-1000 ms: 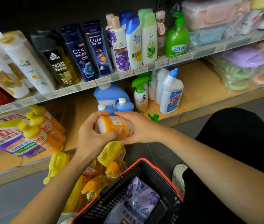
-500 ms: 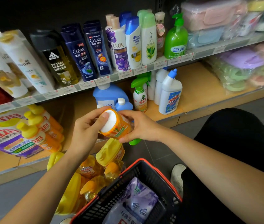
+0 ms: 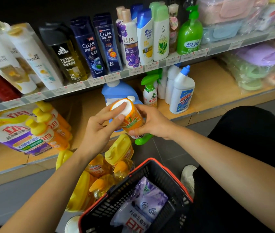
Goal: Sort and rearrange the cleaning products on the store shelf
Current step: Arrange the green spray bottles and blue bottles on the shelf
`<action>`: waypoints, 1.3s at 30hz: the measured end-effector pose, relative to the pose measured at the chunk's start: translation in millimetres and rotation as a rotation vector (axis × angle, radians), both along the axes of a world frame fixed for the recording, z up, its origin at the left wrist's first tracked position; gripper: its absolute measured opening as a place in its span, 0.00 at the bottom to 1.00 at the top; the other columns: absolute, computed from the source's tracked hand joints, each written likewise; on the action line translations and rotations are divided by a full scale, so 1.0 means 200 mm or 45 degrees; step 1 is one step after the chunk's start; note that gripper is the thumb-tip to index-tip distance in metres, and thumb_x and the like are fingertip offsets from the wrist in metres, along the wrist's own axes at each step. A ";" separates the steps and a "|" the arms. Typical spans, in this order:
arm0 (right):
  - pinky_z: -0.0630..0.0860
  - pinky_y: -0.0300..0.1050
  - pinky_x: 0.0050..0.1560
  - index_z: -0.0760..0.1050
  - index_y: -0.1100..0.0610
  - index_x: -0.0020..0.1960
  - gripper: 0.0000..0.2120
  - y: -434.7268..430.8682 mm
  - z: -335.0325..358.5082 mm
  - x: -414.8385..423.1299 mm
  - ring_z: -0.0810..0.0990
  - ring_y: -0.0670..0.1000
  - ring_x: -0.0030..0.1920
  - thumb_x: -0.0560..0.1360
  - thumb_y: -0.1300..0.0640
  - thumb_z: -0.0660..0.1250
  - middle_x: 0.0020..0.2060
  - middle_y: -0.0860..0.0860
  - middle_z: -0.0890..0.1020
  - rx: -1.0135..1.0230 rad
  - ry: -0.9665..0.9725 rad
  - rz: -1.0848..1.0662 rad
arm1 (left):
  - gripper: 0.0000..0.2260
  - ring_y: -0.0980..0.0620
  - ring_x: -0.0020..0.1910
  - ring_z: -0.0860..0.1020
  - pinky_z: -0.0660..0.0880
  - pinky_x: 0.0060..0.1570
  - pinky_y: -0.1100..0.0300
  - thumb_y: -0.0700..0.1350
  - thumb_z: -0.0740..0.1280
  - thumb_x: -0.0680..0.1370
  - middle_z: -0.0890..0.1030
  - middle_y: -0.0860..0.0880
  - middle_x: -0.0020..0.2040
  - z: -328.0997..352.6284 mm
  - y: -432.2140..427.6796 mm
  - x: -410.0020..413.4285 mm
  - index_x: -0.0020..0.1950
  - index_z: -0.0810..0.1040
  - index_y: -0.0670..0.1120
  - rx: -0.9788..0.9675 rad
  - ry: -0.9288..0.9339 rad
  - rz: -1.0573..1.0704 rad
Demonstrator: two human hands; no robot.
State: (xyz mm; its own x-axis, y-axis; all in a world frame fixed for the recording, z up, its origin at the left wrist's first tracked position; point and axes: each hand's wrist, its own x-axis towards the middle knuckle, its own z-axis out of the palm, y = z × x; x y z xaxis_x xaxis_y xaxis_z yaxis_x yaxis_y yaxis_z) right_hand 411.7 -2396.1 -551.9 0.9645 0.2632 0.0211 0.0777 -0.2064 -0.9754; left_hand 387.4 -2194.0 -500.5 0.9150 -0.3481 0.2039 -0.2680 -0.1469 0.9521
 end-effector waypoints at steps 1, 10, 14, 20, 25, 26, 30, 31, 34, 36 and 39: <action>0.81 0.45 0.57 0.74 0.53 0.68 0.34 0.00 0.00 0.00 0.82 0.46 0.57 0.65 0.59 0.82 0.55 0.47 0.84 0.001 -0.011 -0.013 | 0.20 0.51 0.71 0.73 0.78 0.58 0.59 0.40 0.65 0.79 0.73 0.46 0.73 0.00 0.01 0.00 0.71 0.73 0.39 0.025 -0.022 -0.020; 0.80 0.58 0.59 0.72 0.48 0.69 0.37 0.04 -0.02 -0.02 0.80 0.50 0.60 0.63 0.53 0.83 0.59 0.48 0.82 0.049 -0.075 -0.092 | 0.17 0.49 0.69 0.77 0.77 0.66 0.48 0.37 0.71 0.74 0.77 0.41 0.69 0.00 0.03 0.02 0.61 0.80 0.32 -0.005 -0.195 0.070; 0.80 0.58 0.59 0.70 0.43 0.67 0.38 0.06 -0.04 -0.01 0.81 0.50 0.60 0.61 0.48 0.83 0.58 0.47 0.82 0.070 -0.080 -0.128 | 0.12 0.47 0.62 0.82 0.79 0.61 0.42 0.37 0.75 0.73 0.84 0.41 0.58 -0.04 0.05 0.02 0.55 0.84 0.36 -0.047 -0.275 0.234; 0.78 0.60 0.62 0.71 0.44 0.68 0.36 0.07 -0.05 -0.01 0.81 0.50 0.61 0.64 0.51 0.83 0.59 0.49 0.82 0.102 -0.092 -0.078 | 0.10 0.48 0.55 0.85 0.80 0.58 0.42 0.42 0.79 0.68 0.87 0.44 0.50 -0.06 0.06 0.02 0.46 0.86 0.39 -0.032 -0.357 0.427; 0.79 0.56 0.62 0.70 0.51 0.71 0.40 0.07 -0.06 -0.01 0.80 0.50 0.62 0.64 0.55 0.83 0.61 0.49 0.81 0.051 -0.105 -0.025 | 0.13 0.45 0.48 0.84 0.82 0.48 0.45 0.49 0.79 0.68 0.84 0.45 0.47 -0.02 0.06 0.02 0.44 0.86 0.41 0.042 -0.255 0.477; 0.79 0.55 0.62 0.71 0.51 0.71 0.40 0.07 -0.06 -0.02 0.79 0.49 0.63 0.64 0.56 0.83 0.62 0.49 0.80 0.028 -0.121 -0.002 | 0.14 0.44 0.48 0.83 0.82 0.47 0.44 0.51 0.79 0.68 0.82 0.44 0.47 -0.02 0.06 0.03 0.45 0.85 0.41 0.073 -0.201 0.477; 0.79 0.45 0.59 0.73 0.45 0.67 0.36 0.08 -0.06 -0.04 0.80 0.45 0.61 0.63 0.57 0.83 0.60 0.44 0.81 0.004 -0.138 0.067 | 0.15 0.46 0.40 0.78 0.79 0.40 0.52 0.49 0.77 0.69 0.80 0.40 0.43 -0.02 0.07 0.06 0.45 0.81 0.39 0.034 0.046 0.400; 0.79 0.41 0.57 0.73 0.43 0.66 0.36 0.08 -0.06 -0.04 0.80 0.44 0.60 0.63 0.56 0.83 0.58 0.43 0.82 0.011 -0.120 0.067 | 0.13 0.48 0.40 0.77 0.78 0.38 0.56 0.46 0.77 0.71 0.79 0.40 0.42 -0.03 0.08 0.07 0.46 0.80 0.38 -0.003 0.083 0.405; 0.79 0.40 0.55 0.74 0.46 0.67 0.34 0.08 -0.06 -0.04 0.81 0.43 0.58 0.64 0.57 0.83 0.56 0.44 0.84 0.027 -0.055 0.020 | 0.06 0.51 0.42 0.80 0.78 0.39 0.63 0.39 0.73 0.77 0.82 0.41 0.45 -0.06 0.11 0.09 0.52 0.81 0.38 -0.104 0.186 0.453; 0.80 0.42 0.55 0.76 0.47 0.65 0.31 0.07 -0.06 -0.03 0.82 0.45 0.56 0.65 0.57 0.82 0.54 0.46 0.85 0.078 -0.004 -0.013 | 0.06 0.50 0.43 0.83 0.80 0.41 0.62 0.39 0.69 0.80 0.84 0.45 0.47 -0.08 0.12 0.10 0.56 0.82 0.40 -0.150 0.269 0.436; 0.80 0.44 0.54 0.77 0.51 0.61 0.22 0.05 -0.03 -0.01 0.84 0.49 0.55 0.69 0.62 0.78 0.53 0.50 0.86 0.305 0.135 -0.081 | 0.07 0.45 0.49 0.84 0.82 0.47 0.56 0.41 0.67 0.82 0.85 0.42 0.53 -0.15 0.13 0.09 0.59 0.82 0.43 -0.085 0.402 0.413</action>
State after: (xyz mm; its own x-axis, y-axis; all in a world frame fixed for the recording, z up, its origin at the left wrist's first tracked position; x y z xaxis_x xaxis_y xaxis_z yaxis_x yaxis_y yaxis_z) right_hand 408.8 -2386.3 -558.8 0.9791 0.2014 -0.0268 -0.0335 0.0302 -0.9990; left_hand 404.9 -2168.3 -530.1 0.9955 -0.0290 -0.0905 0.0868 -0.1112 0.9900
